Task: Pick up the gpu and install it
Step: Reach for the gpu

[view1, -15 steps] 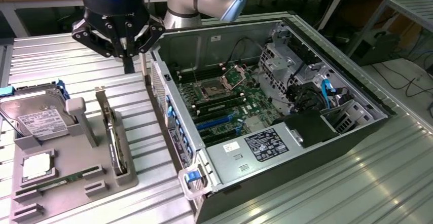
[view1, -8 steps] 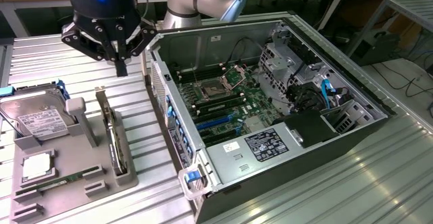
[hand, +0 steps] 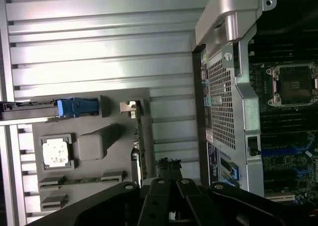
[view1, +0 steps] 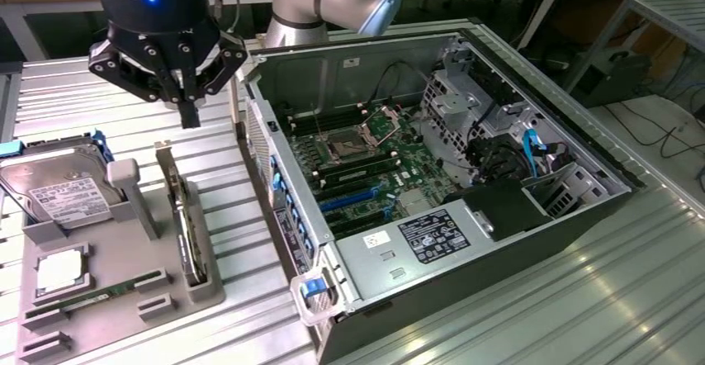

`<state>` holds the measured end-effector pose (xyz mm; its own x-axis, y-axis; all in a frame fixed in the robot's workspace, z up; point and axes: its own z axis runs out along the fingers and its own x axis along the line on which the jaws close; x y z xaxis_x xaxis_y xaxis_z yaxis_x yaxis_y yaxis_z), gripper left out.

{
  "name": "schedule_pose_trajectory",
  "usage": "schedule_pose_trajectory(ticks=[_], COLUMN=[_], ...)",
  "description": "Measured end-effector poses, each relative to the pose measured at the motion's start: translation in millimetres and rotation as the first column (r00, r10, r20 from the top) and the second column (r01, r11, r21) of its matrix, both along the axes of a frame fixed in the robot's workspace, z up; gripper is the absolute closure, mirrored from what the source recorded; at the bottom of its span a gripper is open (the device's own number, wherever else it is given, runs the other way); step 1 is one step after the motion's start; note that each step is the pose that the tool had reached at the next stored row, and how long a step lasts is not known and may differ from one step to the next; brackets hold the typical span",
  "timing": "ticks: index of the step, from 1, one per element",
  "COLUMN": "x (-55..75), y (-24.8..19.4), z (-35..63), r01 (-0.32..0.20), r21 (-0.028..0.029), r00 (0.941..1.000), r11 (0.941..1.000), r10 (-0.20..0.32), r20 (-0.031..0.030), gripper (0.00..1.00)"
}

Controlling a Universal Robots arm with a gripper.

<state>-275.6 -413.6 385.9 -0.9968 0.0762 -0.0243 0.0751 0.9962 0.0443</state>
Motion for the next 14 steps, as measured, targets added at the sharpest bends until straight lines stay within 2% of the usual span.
schedule_pose_trajectory(ticks=[14], x=[-19.4], y=[-2.3], z=[-2.6], r01=[0.000], r21=[-0.0001], r00=[1.0000], r11=[1.0000], r10=[0.000], r20=[-0.0002], gripper=[0.89])
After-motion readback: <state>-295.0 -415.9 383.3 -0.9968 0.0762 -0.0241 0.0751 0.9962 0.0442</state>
